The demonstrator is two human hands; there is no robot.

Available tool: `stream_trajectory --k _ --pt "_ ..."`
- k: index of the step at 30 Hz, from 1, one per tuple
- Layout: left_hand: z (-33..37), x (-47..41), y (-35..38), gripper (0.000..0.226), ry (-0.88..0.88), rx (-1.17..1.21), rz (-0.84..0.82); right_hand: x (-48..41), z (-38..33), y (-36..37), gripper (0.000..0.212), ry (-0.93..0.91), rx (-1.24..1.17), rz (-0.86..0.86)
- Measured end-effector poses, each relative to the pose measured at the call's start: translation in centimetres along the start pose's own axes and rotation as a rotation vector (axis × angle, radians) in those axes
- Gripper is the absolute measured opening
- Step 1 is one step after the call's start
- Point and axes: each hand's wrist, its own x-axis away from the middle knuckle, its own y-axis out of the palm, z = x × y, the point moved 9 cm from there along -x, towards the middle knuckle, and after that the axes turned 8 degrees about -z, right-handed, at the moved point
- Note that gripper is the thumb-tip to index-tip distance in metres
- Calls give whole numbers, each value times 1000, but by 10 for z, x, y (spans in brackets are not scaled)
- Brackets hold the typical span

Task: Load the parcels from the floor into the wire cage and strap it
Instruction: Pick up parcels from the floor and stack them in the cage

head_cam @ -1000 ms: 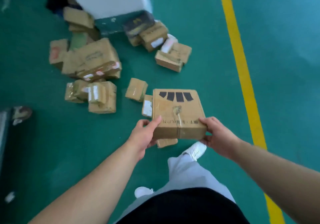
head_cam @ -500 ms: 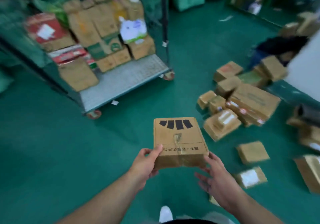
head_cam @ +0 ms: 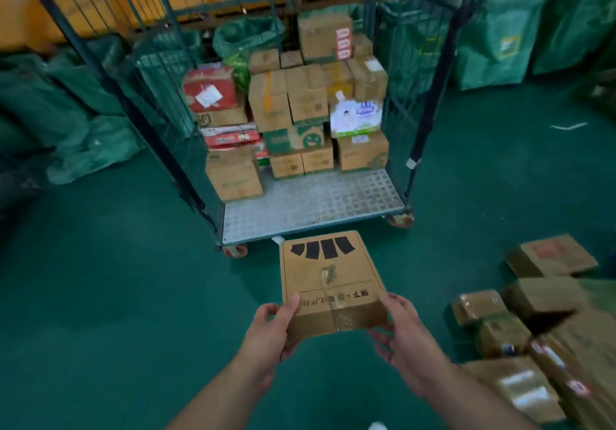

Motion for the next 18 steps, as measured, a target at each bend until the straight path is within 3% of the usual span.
stream_trajectory --k 8,18 --pt "78 -63 17 53 54 65 80 -85 -101 20 29 -18 63 -67" --pt "202 -228 19 57 59 87 -3 -230 -213 61 31 -65 71 -18"
